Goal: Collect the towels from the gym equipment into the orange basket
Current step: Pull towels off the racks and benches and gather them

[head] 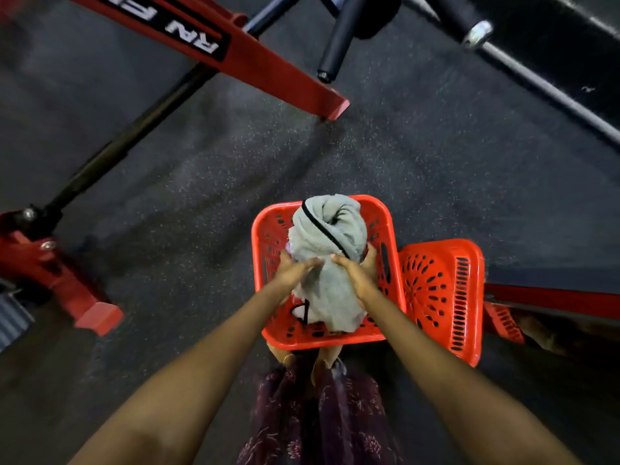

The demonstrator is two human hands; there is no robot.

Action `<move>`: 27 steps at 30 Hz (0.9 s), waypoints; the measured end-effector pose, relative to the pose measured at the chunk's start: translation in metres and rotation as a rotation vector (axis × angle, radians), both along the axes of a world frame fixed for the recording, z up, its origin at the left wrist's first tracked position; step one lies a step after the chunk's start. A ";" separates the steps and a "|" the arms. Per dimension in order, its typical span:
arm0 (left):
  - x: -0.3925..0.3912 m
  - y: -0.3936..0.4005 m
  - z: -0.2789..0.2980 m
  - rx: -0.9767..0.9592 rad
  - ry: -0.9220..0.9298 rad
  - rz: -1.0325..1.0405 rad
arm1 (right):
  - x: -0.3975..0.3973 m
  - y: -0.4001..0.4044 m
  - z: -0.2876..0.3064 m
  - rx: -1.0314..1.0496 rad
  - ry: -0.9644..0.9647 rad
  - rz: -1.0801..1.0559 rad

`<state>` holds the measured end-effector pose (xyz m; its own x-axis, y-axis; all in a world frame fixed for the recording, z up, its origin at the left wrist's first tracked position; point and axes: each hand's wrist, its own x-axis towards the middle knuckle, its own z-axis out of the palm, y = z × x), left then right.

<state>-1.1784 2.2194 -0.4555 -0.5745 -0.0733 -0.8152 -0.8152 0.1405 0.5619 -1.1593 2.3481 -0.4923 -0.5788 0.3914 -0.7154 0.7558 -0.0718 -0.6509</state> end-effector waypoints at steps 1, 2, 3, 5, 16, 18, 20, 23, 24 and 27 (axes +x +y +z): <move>0.001 -0.001 -0.007 -0.016 -0.017 -0.026 | 0.000 0.000 -0.006 0.068 -0.073 0.018; 0.002 -0.002 -0.015 -0.026 -0.039 -0.046 | 0.000 0.001 -0.012 0.115 -0.142 0.027; 0.004 -0.002 -0.020 -0.029 -0.069 -0.055 | 0.001 0.002 -0.016 0.145 -0.192 0.037; 0.007 -0.004 -0.027 -0.020 -0.126 -0.067 | 0.005 0.005 -0.020 0.151 -0.251 0.078; 0.002 -0.010 0.001 0.071 -0.107 -0.086 | 0.002 0.007 0.022 0.021 -0.204 0.199; -0.005 -0.010 0.013 0.068 -0.063 -0.078 | -0.009 0.001 0.034 -0.042 -0.148 0.215; -0.009 -0.015 0.032 0.055 -0.009 -0.033 | -0.019 -0.011 0.050 -0.081 -0.089 0.241; -0.015 -0.022 0.067 0.090 0.081 0.037 | -0.035 -0.031 0.090 -0.086 -0.049 0.277; -0.015 -0.026 0.083 0.093 0.107 0.050 | -0.040 -0.038 0.105 -0.093 -0.034 0.289; -0.022 -0.047 0.116 0.071 0.169 0.092 | -0.053 -0.065 0.149 -0.061 0.032 0.387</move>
<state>-1.2000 2.1725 -0.3399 -0.6968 -0.0774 -0.7130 -0.7163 0.0252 0.6973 -1.2119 2.2831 -0.3434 -0.6980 0.0967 -0.7095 0.7136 0.1754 -0.6782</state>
